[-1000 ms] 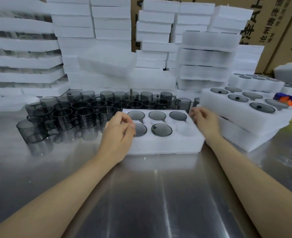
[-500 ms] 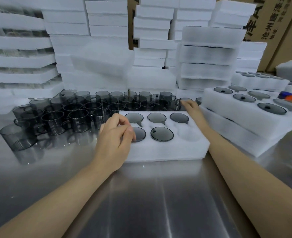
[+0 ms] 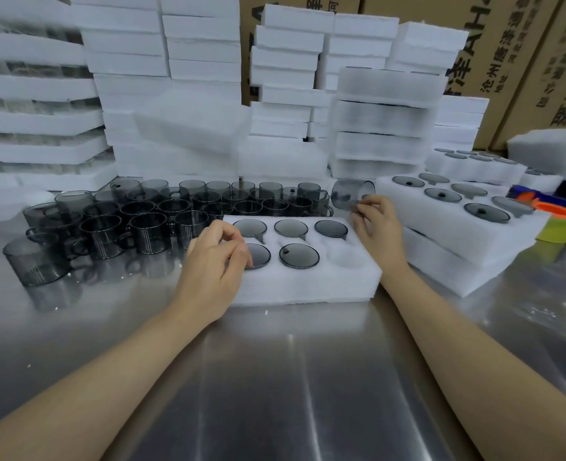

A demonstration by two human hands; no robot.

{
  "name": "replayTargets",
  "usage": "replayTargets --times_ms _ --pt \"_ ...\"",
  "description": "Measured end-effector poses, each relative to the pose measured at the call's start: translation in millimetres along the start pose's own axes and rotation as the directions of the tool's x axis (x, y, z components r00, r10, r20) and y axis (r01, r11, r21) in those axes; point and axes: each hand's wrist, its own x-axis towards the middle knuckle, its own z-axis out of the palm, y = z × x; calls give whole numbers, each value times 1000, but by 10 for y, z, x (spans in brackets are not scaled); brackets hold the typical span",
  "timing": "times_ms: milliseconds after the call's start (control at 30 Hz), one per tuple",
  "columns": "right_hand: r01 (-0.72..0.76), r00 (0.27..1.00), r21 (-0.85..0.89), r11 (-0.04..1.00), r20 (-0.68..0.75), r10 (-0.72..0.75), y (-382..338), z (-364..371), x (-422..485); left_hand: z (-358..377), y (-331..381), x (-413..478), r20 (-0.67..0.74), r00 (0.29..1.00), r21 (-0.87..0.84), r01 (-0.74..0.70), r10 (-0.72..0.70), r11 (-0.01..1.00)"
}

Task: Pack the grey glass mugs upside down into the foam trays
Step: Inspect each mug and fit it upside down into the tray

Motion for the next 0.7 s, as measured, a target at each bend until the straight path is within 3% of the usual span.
replayTargets --times_ms 100,267,433,633,700 --pt "62 991 -27 998 -115 -65 -141 -158 -96 -23 14 -13 25 1000 -6 6 -6 1000" --pt "202 974 -118 972 -83 -212 -351 -381 -157 -44 22 -29 40 999 -18 12 -11 1000" --pt "144 989 58 988 14 -145 -515 -440 -144 -56 34 -34 55 998 -17 18 -17 1000" --pt "218 976 97 971 -16 -218 -617 -408 -132 -59 22 -30 68 997 -11 22 -21 1000" --pt "309 951 81 948 -17 -309 -651 -396 -148 -57 15 -23 69 997 -9 18 -17 1000"
